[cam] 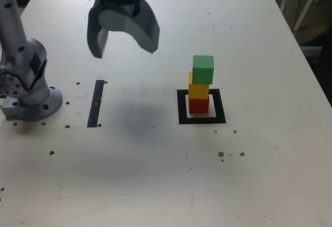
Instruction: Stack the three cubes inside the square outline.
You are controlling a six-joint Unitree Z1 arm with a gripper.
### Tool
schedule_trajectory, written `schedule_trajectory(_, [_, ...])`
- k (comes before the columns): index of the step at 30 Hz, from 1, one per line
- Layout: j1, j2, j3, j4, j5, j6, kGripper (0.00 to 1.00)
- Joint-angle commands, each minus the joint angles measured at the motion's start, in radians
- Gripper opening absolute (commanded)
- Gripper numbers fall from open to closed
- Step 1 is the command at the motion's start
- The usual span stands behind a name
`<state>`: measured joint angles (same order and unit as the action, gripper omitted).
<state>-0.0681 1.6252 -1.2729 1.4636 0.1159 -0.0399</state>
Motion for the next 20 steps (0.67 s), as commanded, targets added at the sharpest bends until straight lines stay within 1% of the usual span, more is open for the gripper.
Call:
schedule_trajectory(1, [-0.008,-0.021,0.124,-0.049,-0.01,-0.012,1.0])
schedule_trajectory(5, [-0.02,-0.041,0.241,-0.128,-0.026,-0.028,1.0])
schedule_trajectory(9, [-0.03,-0.055,0.322,-0.184,-0.037,-0.042,1.0])
schedule_trajectory(16, [-0.032,-0.062,0.42,-0.272,-0.054,-0.053,1.0])
schedule_trajectory(20, [-0.032,-0.064,0.443,-0.301,-0.059,-0.054,1.0])
